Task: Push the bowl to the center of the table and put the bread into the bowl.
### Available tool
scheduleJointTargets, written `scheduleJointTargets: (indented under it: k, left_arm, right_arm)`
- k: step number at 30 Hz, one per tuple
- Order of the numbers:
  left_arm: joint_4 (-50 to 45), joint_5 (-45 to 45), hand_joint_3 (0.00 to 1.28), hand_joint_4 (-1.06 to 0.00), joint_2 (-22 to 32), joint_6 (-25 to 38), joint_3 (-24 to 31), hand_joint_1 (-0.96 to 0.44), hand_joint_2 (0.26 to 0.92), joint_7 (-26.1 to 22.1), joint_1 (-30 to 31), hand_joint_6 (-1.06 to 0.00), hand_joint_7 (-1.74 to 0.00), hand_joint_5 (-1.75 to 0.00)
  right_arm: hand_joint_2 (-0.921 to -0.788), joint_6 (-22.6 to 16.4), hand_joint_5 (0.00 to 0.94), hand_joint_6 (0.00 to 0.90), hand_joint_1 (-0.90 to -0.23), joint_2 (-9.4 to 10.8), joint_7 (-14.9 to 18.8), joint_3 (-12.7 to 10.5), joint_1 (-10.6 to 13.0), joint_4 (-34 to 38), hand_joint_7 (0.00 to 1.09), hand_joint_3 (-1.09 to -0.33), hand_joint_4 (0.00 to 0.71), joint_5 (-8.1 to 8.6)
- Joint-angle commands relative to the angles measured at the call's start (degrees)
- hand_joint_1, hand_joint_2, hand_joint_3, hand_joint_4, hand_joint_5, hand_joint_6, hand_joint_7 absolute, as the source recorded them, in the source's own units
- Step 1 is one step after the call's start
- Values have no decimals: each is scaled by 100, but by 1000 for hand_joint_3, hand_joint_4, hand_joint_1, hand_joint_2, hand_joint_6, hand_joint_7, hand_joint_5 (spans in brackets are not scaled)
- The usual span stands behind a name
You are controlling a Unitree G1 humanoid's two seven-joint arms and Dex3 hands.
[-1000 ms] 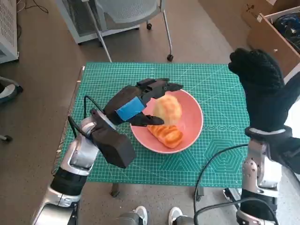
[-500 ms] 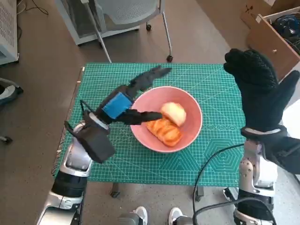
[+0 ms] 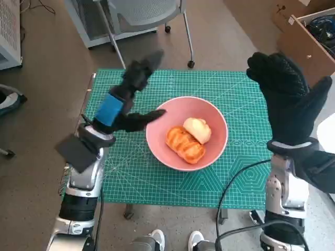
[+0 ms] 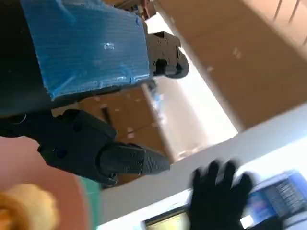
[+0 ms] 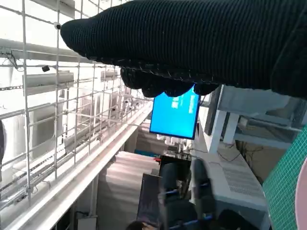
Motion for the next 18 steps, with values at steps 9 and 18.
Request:
scheduleJointTargets:
  k: [9,18]
  left_arm:
    - [-668,-601,325,-149,-173,710,376,-597,921,141,76,1,-600,-25]
    - [-494,-816,340,-166,-167,731,575,-582,920,64,-41,1,-592,-45]
  right_arm:
    - [-921,171,12,95,-494,48,-222,90,-115,-9,590,-578,337,-128]
    - [-921,139,13,111,-507,89,-327,173,-130,-45,584,-560,346,-271]
